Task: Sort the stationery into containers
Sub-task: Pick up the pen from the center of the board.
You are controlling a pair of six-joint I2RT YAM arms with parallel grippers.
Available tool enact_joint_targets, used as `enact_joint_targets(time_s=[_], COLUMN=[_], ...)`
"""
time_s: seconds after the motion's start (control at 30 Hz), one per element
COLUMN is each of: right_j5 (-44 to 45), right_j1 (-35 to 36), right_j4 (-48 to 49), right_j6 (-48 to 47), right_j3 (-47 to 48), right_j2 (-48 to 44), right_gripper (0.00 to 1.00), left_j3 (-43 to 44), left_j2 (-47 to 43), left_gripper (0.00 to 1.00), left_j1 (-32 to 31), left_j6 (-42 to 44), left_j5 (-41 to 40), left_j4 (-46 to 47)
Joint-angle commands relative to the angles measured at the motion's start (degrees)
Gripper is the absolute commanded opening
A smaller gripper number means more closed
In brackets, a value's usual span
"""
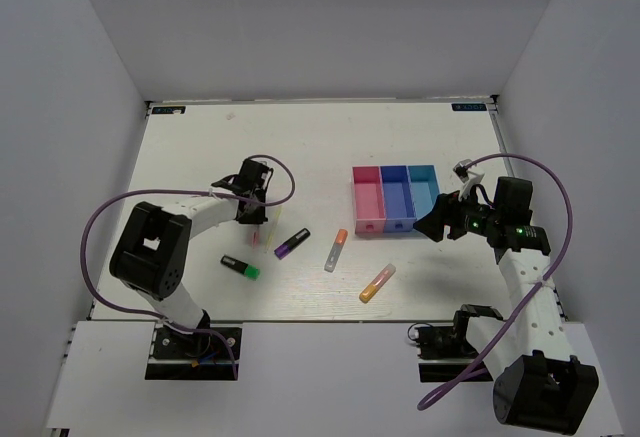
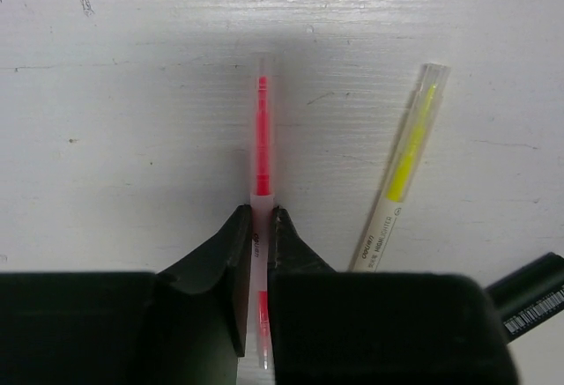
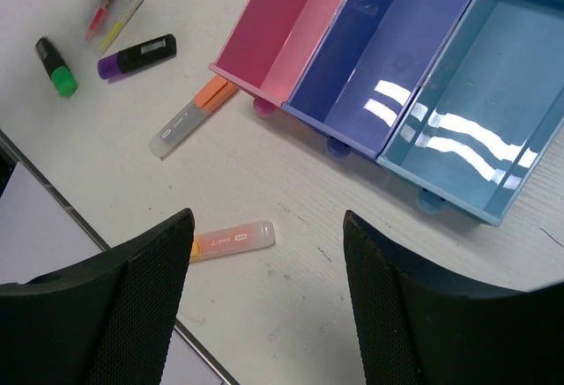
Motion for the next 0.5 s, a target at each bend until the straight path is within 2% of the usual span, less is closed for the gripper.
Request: enact_joint_targets(time_s=[0.0,0.03,0.1,0.17,0.23,0.27,0.3,0.33,0.37,0.4,0.43,0.47], right_j5=[-0.1,-0.2,-0.3,-0.3,-0.3,-0.4,-0.5,-0.5,-0.4,0.0,0.2,0.7], right_j1=[-0.1,-0.1,-0.1,-0.1,0.0,-0.1,-0.1,-0.1,0.0,-0.1,-0.1,0.0], right_j4=[-0.5,-0.5,-0.6,-0.6,-0.6,-0.9,-1.1,-1.1,-1.1,-1.2,-1.2,-0.9], right_j6=[-0.1,-0.1,-0.1,-0.1,-0.1,0.0,-0.5,-0.5,-0.5,-0.5,-0.5,-0.2], right_j3=[2.8,2.8,2.8,2.8,3.0,3.0,3.1,3.2,3.1,3.1,3.2,3.2], right_j2=[-0.6,-0.7,-0.8,-0.9,-0.5,-0.7,-0.6,-0.6,-0.6,-0.6,-0.7,-0.7], right_gripper=[0.71,0.71,0.78,0.84,0.84,0.78,0.66,0.37,0.22,0.13,0.13,0.23], left_j3=[-1.7,-1.1,0.3,3.7,6.9,9.0,10.2,12.1,13.7,14.5,15.9,17.2], left_j2=[0.7,0.6,-1.3,-2.5,-4.8,-5.9,-6.2,-7.7,-7.9,-8.3,-8.8,-8.6], left_gripper=[0.08,0.04,0.01,0.01,0.01,0.01,0.01,0.01,0.01,0.01,0.01,0.01], left_j1=[-0.3,-0.3,-0.3,-0.3,-0.4,-0.7,-1.2,-1.9,-2.3,-3.4,-4.8,-6.6], left_j6=[-0.4,-0.2,0.1,0.7,0.6,0.5,0.3,-0.1,-0.8,-1.7,-2.1,-3.3], left_j5=[-1.2,-1.4,-1.6,-1.4,-0.1,0.2,0.6,1.9,2.5,3.7,4.8,5.7], left_j4=[-1.5,-2.6,-3.4,-5.0,-7.0,-7.3,-7.8,-8.0,-8.2,-8.1,-7.2,-6.9])
